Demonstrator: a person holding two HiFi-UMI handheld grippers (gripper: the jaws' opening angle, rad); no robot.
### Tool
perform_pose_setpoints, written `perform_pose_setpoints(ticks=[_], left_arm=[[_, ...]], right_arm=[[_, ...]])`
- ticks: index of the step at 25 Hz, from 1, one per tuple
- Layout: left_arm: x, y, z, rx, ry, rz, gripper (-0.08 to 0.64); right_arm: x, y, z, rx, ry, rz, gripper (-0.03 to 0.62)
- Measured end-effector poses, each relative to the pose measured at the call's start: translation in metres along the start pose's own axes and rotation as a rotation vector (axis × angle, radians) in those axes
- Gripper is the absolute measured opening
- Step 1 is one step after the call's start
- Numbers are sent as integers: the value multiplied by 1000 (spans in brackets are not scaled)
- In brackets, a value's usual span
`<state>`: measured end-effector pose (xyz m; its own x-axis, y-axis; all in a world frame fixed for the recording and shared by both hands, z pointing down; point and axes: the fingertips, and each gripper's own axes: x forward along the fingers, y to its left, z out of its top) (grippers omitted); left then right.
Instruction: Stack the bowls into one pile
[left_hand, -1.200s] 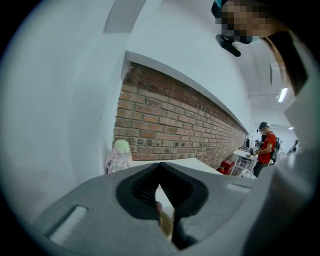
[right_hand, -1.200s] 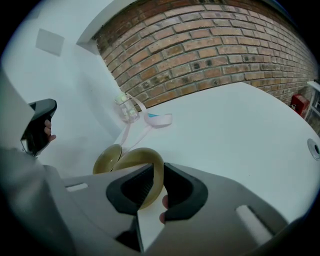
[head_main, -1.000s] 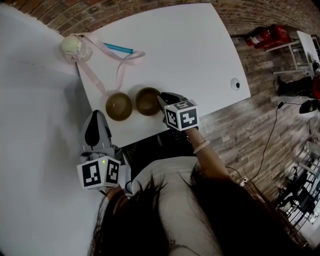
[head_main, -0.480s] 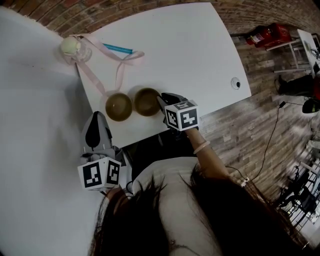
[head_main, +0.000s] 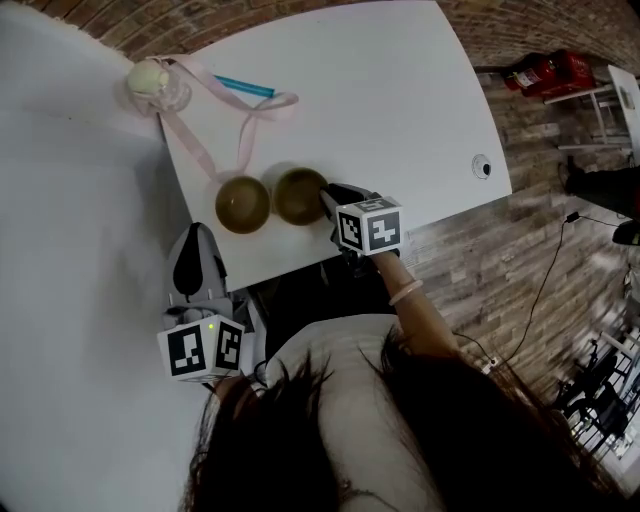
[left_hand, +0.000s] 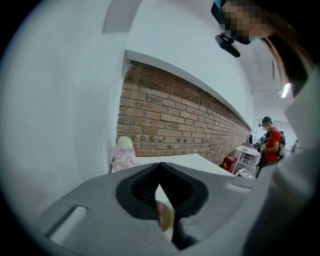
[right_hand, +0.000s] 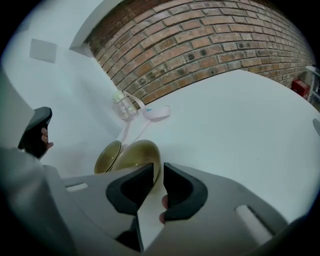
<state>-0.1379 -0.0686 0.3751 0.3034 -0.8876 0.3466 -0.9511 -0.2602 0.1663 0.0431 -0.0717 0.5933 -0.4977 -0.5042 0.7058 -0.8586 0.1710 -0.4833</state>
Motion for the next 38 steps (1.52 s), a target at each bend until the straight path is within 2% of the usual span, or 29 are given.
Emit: perform_pose_setpoints(ticks=[9, 25, 38], left_arm=[[-6, 4, -1, 1, -1, 29, 0], [-3, -7, 11, 11, -32, -9, 0], [-10, -8, 20, 20, -72, -20, 0]], right_arm=[[2, 1, 1, 13, -8, 6, 23], [-13, -3, 12, 19, -45, -8, 21], [-28, 6, 30, -14, -86, -7, 21]])
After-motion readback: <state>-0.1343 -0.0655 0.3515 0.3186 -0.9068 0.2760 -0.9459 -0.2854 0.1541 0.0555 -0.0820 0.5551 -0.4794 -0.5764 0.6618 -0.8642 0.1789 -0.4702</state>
